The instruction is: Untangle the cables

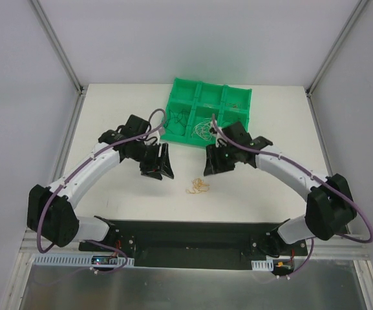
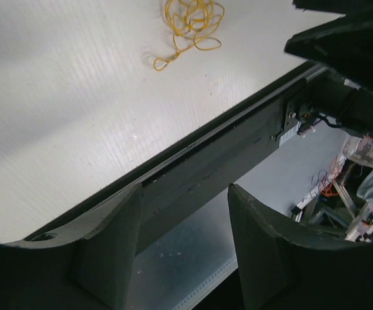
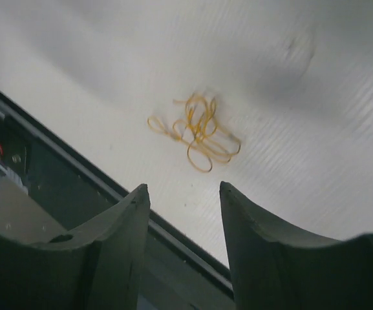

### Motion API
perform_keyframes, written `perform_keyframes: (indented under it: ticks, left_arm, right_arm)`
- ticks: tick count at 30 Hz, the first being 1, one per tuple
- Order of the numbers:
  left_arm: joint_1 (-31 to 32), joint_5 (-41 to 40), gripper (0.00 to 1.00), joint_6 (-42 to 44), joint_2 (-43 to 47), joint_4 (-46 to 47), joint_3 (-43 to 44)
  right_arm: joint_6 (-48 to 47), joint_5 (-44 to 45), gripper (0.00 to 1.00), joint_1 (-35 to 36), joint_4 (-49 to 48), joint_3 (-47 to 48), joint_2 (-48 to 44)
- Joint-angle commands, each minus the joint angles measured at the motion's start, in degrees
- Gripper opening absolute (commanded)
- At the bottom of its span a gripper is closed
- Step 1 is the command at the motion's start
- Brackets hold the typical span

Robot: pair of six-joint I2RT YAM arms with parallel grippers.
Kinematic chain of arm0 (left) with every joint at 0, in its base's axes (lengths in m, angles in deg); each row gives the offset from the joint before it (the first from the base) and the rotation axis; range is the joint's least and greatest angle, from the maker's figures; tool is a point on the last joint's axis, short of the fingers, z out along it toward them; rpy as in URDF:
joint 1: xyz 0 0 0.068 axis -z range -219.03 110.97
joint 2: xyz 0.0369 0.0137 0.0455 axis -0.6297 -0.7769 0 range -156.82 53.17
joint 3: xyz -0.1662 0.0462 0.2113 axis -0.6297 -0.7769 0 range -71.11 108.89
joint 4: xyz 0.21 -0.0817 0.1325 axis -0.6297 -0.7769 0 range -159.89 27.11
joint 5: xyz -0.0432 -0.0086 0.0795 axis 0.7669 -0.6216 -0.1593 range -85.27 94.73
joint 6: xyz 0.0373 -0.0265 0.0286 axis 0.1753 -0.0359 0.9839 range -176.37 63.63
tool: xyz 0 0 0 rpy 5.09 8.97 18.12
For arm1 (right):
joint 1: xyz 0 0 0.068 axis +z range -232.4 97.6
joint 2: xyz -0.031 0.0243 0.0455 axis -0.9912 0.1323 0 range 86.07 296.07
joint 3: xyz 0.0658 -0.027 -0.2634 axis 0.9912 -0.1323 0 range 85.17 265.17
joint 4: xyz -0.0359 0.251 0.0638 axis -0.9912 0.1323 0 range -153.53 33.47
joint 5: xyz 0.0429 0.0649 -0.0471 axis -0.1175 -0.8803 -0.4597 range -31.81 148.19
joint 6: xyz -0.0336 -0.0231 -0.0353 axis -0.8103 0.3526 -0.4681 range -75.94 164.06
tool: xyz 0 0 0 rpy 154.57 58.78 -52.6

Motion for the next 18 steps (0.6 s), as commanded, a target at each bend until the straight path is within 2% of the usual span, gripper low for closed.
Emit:
perform_keyframes:
  ticks: [1, 6, 11, 18]
  left_arm:
    - [4.24, 4.16, 0.53, -3.35, -3.25, 4.14, -1.69]
    - [7.32, 6.44, 0.52, -5.10, -13.35, 9.77, -0.74]
    - [9.52, 5.22, 0.39, -7.74, -24.34, 13.91, 3.22]
    - [9.96, 2.58, 0.35, -9.42, -32.00, 16.55, 5.68]
  right_arm:
    - [0.75, -8.19, 0.49, 2.16, -8.04, -10.28, -3.86]
    - [2.69, -6.35, 0.46, 2.61, -8.93, -14.69, -5.01]
    - [3.21, -3.28, 0.43, 2.52, -7.00, -15.40, -7.99]
    - [4.88, -2.13, 0.42, 1.90, -6.38, -19.08, -14.32]
